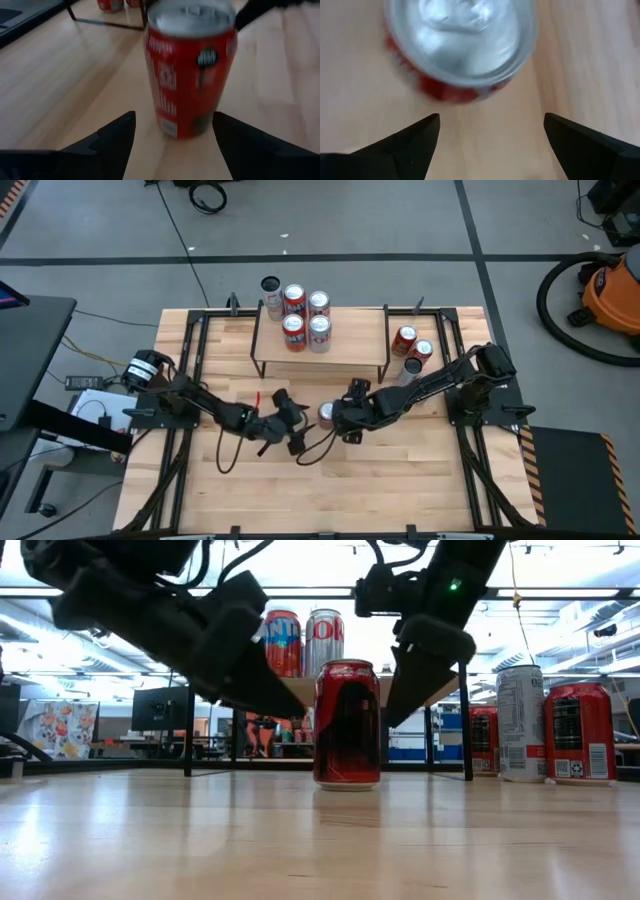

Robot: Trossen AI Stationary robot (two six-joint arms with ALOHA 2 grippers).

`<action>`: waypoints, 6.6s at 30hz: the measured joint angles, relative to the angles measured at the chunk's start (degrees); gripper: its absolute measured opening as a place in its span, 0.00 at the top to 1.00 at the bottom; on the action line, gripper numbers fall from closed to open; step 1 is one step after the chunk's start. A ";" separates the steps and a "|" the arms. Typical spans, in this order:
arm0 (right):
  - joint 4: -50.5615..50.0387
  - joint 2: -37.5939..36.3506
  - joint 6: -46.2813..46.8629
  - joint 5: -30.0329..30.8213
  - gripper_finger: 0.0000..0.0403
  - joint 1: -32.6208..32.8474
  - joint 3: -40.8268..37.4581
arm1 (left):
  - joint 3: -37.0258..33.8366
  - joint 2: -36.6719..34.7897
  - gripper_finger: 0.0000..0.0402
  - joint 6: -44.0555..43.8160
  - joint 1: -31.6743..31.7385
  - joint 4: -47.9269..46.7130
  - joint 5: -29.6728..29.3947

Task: Place canned beverage on shelf
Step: Put the bottom red and white soda can on the shelf, then move the bottom red and black soda can to the center of the table

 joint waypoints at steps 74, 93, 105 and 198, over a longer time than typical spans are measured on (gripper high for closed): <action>-26.41 5.86 -14.24 -17.68 0.20 -8.90 30.36 | -0.02 -13.00 0.31 -9.61 -9.36 -22.46 2.36; -43.69 5.55 -28.05 -19.61 0.20 -27.05 52.92 | 0.00 -17.56 0.31 -4.58 -7.93 -18.57 4.62; -41.86 5.57 -39.23 -26.29 0.20 -42.29 52.92 | 0.00 -24.78 0.31 0.50 -7.71 -23.43 4.90; -50.82 1.43 -16.33 -6.01 0.09 -29.68 63.80 | 0.00 -25.60 0.31 10.10 2.73 -22.14 11.19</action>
